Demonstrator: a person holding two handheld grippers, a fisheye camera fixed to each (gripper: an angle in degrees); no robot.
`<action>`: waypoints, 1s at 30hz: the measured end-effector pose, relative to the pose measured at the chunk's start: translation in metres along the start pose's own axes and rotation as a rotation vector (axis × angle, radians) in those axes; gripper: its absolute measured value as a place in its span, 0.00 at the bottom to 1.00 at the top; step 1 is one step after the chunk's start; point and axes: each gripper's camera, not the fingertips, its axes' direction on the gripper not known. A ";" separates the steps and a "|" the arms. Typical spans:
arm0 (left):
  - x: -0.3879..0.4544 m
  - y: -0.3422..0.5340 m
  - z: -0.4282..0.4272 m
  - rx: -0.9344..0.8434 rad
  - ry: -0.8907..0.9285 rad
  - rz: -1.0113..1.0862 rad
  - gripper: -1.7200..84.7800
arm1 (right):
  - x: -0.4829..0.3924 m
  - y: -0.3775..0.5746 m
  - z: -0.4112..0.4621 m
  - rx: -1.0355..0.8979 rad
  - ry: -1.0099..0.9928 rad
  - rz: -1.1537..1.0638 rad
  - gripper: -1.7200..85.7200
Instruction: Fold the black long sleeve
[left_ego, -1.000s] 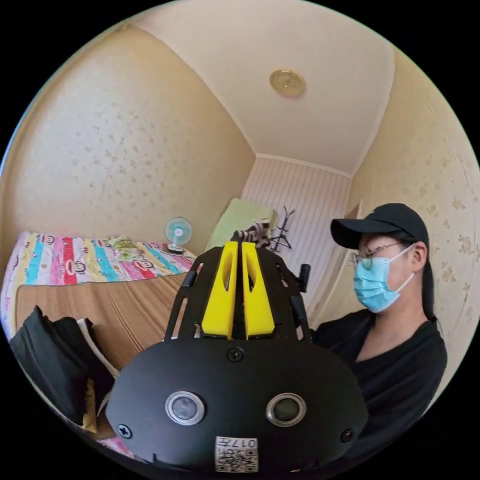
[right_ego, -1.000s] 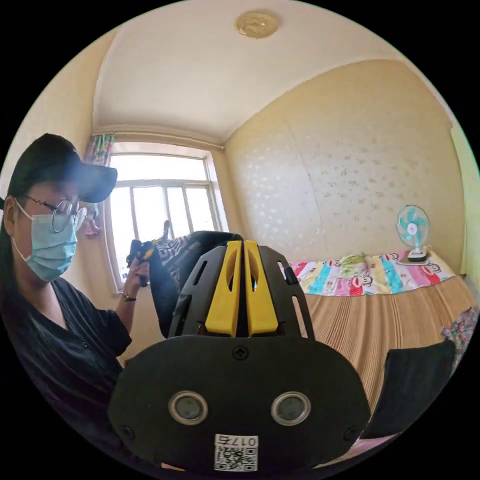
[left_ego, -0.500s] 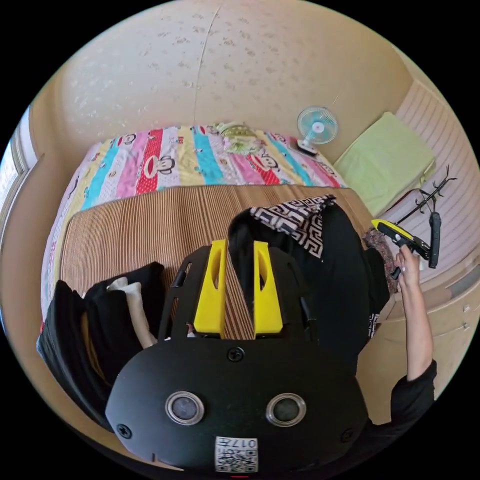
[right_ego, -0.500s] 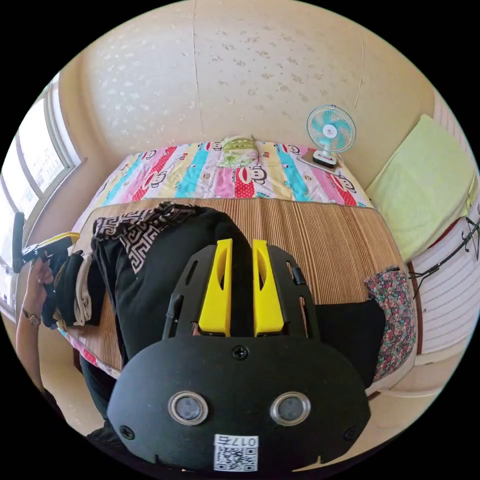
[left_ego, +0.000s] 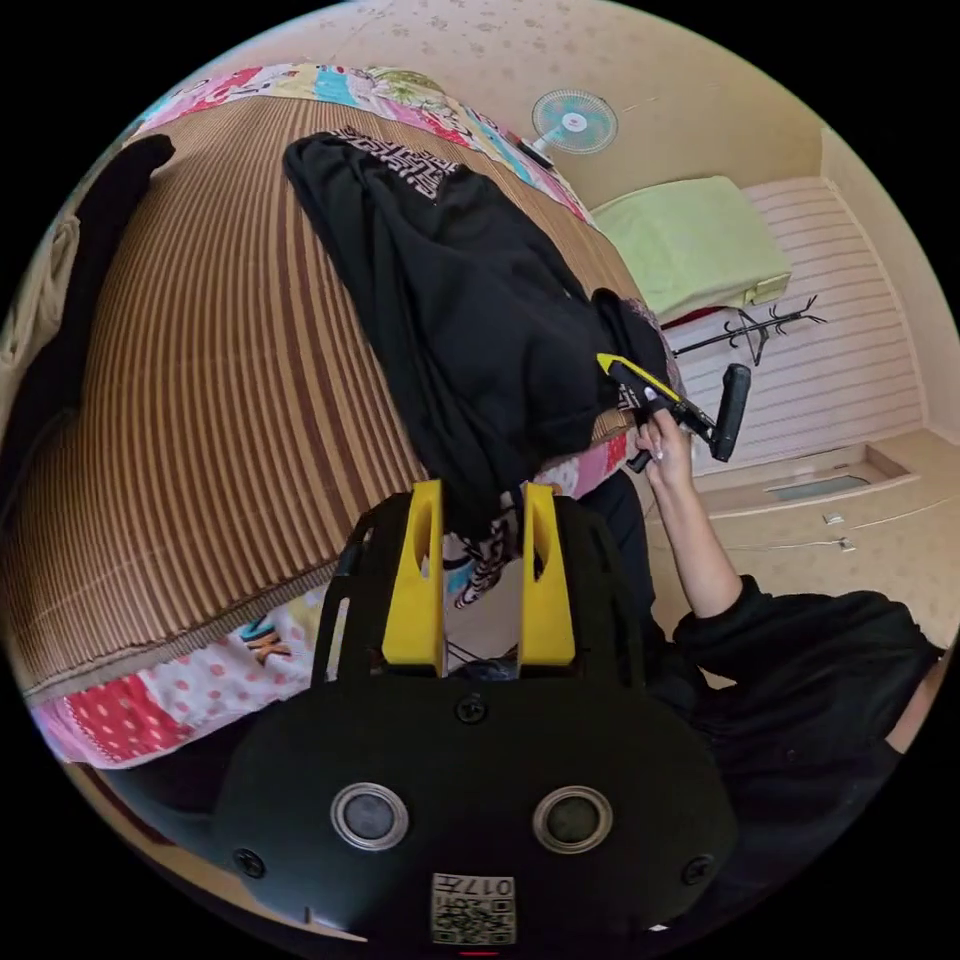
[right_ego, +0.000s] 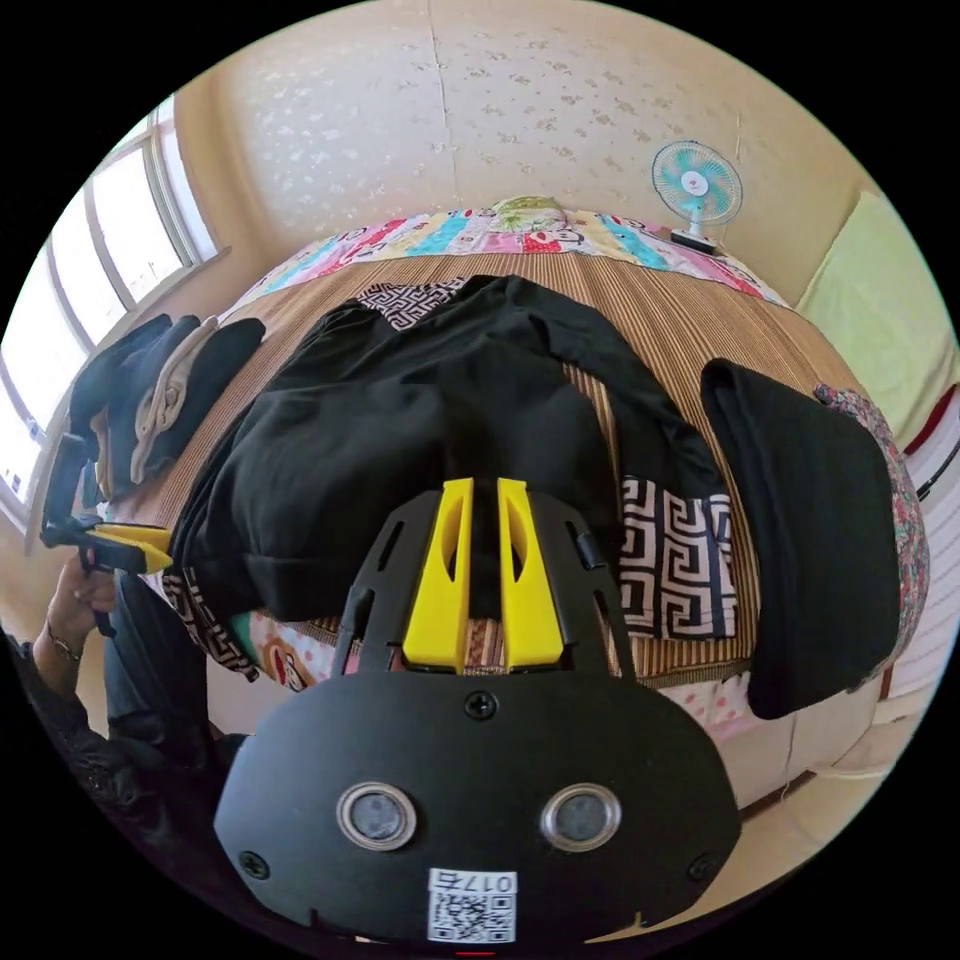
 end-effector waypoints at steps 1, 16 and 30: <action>-0.008 0.003 -0.012 0.013 0.004 -0.041 0.06 | 0.001 0.002 0.000 -0.010 -0.013 0.036 0.05; 0.019 0.054 -0.097 0.260 -0.197 -0.146 0.14 | 0.019 -0.011 -0.034 0.008 -0.025 0.147 0.11; 0.039 0.089 -0.028 0.025 -0.122 -0.040 0.07 | -0.034 -0.020 -0.050 -0.165 -0.060 -0.043 0.06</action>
